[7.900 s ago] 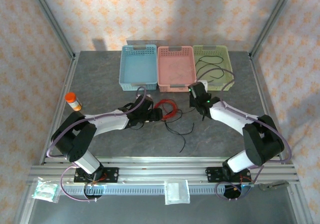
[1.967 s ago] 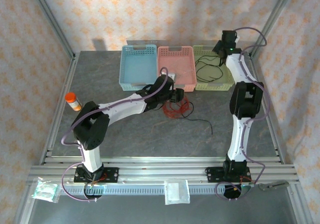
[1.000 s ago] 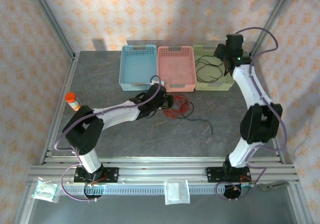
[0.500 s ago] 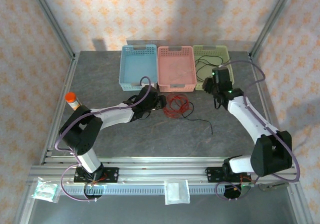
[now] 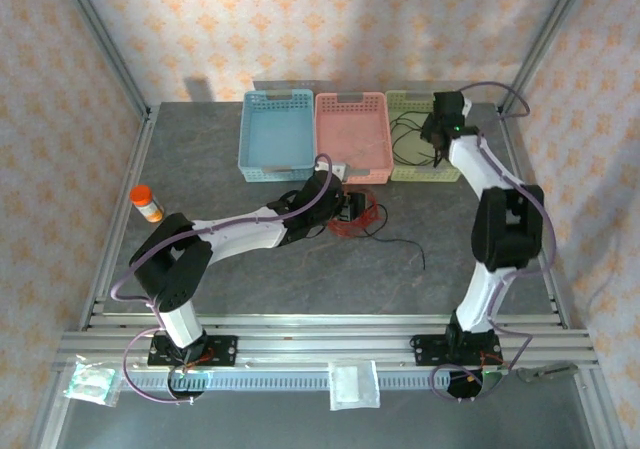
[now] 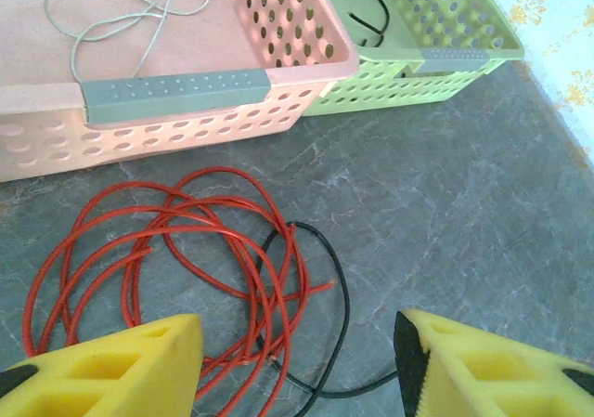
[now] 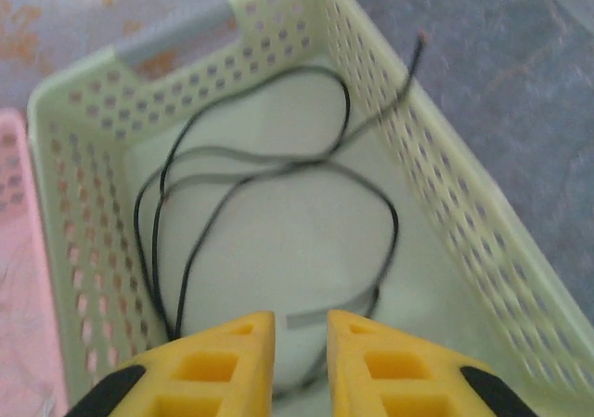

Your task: Untangle the cables

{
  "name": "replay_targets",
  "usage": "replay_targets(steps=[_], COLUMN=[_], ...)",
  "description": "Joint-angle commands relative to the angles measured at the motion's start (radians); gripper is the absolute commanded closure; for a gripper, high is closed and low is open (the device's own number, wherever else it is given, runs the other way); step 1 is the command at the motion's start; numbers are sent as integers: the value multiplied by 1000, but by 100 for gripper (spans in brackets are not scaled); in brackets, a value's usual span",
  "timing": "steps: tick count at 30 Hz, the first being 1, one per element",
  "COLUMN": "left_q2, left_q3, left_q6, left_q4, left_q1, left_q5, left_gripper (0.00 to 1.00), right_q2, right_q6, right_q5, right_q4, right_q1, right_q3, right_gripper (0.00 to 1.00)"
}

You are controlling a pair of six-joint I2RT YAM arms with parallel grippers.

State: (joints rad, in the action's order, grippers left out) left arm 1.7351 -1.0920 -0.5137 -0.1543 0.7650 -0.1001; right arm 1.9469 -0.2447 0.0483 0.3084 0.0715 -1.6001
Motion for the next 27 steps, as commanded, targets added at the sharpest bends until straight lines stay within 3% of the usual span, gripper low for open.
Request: replay_targets(steps=[1, 6, 13, 27], left_q2=[0, -19, -42, -50], left_q3=[-2, 10, 30, 39], left_q6=[23, 18, 27, 24], left_q4=[-29, -35, -6, 15], left_q1=[-10, -12, -13, -15], left_q5=[13, 16, 32, 48], left_gripper=[42, 42, 42, 42], right_q2=[143, 378, 597, 671], right_q6=[57, 96, 134, 104], right_q5=[63, 93, 157, 125], right_q4=[67, 122, 167, 246], right_q1=[-14, -22, -30, -53], right_q3=[-187, -476, -734, -718], right_gripper=[79, 80, 80, 77])
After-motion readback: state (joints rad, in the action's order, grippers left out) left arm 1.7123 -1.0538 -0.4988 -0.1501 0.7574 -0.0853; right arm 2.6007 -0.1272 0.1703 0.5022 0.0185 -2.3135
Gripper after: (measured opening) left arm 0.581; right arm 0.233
